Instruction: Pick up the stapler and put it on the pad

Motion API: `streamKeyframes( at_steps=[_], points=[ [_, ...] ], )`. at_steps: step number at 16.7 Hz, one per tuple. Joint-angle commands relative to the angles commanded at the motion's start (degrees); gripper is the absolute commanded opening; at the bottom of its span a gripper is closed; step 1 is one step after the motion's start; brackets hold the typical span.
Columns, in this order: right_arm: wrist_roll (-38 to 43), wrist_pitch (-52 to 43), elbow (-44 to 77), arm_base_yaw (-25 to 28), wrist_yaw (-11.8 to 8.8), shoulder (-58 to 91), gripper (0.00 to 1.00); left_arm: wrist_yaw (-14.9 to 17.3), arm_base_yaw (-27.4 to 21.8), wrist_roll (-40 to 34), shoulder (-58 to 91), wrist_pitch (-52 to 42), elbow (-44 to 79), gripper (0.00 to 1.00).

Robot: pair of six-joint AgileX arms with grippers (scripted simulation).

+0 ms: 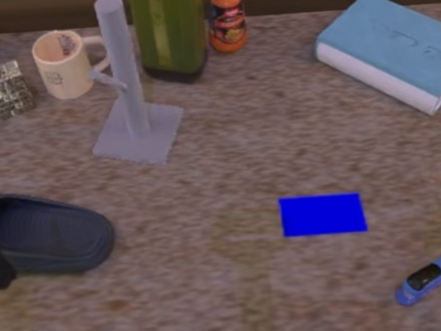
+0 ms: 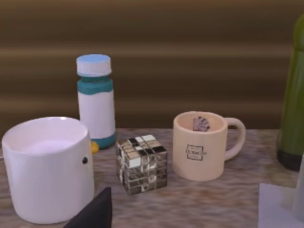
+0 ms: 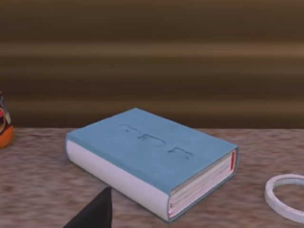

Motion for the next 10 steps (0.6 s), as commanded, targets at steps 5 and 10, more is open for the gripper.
streamKeyframes(
  at_steps=[5,10],
  points=[
    [-3.7,-3.3,3.4,1.8,-0.2,3.7,1.00,0.0,0.0,0.0,0.0,0.0,0.0,1.00],
    [-21.9,-17.1,16.8,8.1,-0.3,21.6,1.00,0.0,0.0,0.0,0.0,0.0,0.0,1.00]
  ],
)
